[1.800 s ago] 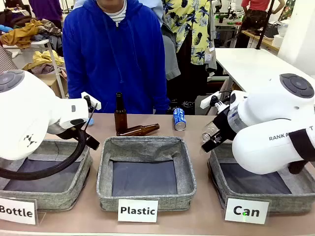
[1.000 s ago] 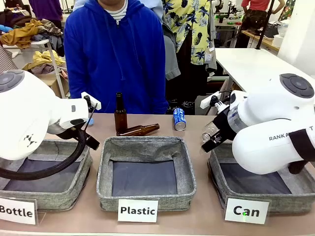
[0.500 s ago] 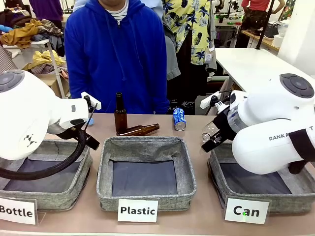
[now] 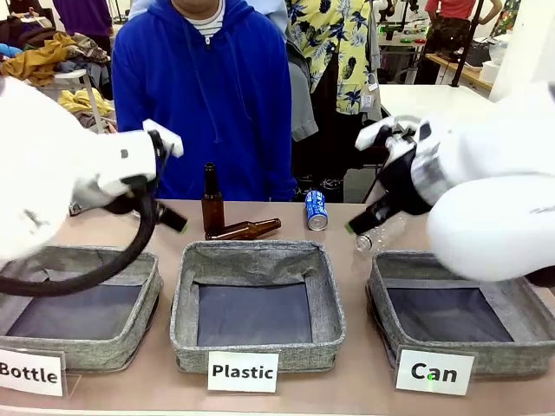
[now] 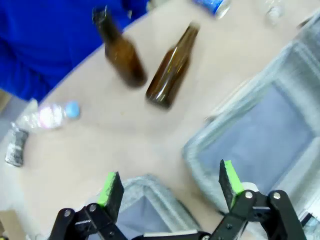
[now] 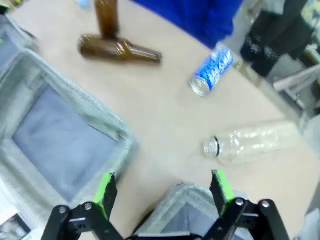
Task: Sort the can waste into the basket.
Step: Pick up the can waste from the table and place it in the right Fabric basket.
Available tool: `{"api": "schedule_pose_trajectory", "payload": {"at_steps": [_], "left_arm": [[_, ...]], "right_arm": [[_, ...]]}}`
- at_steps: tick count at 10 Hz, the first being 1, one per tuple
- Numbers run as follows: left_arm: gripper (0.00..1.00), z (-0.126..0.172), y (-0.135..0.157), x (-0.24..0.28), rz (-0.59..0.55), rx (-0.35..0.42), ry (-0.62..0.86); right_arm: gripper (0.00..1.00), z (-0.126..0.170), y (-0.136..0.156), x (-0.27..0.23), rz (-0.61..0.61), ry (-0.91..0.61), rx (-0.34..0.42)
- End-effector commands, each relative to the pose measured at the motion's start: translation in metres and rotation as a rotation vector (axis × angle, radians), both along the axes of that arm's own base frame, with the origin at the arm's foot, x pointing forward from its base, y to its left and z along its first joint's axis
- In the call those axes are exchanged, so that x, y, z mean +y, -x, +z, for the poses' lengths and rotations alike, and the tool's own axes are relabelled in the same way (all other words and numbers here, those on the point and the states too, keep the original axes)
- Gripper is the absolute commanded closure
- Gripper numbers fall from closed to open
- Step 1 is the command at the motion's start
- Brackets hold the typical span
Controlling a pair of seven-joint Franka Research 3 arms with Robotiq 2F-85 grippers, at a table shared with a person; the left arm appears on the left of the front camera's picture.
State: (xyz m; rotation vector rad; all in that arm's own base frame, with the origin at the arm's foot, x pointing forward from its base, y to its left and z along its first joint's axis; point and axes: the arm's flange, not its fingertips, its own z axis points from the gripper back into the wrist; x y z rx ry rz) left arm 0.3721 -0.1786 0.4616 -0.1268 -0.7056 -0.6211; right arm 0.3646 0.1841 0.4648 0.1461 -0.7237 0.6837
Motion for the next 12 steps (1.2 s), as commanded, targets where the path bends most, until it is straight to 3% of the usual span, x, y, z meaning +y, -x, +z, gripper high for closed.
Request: {"api": "schedule_pose_trajectory", "payload": {"at_steps": [1,2,3,5,6,7,9,12], "left_arm": [[0.0,0.073,0.063,0.019,-0.067,0.004,0.174],[0.0,0.085,0.081,0.033,-0.063,0.001,0.2],[0.0,0.087,0.089,0.055,-0.129,0.011,0.204],[0.0,0.093,0.095,0.142,-0.089,0.026,0.345],[0.0,0.078,0.1,0.197,0.01,0.026,0.425],[0.0,0.062,0.104,0.235,0.001,0.06,0.536],[0.0,0.019,0.12,0.316,0.221,0.06,0.771],[0.0,-0.037,0.154,0.376,0.418,0.044,0.994]], "right_arm": [[0.0,0.045,0.067,-0.045,0.084,-0.176,0.112],[0.0,0.058,0.082,-0.063,0.062,-0.263,0.226],[0.0,0.064,0.091,-0.095,-0.022,-0.371,0.247],[0.0,0.057,0.101,-0.163,-0.052,-0.558,0.258],[0.0,0.043,0.104,-0.209,-0.054,-0.678,0.25],[0.0,0.032,0.107,-0.24,-0.025,-0.787,0.261],[0.0,0.003,0.101,-0.294,-0.168,-0.992,0.234],[0.0,-0.027,0.084,-0.332,-0.336,-1.122,0.297]]}}
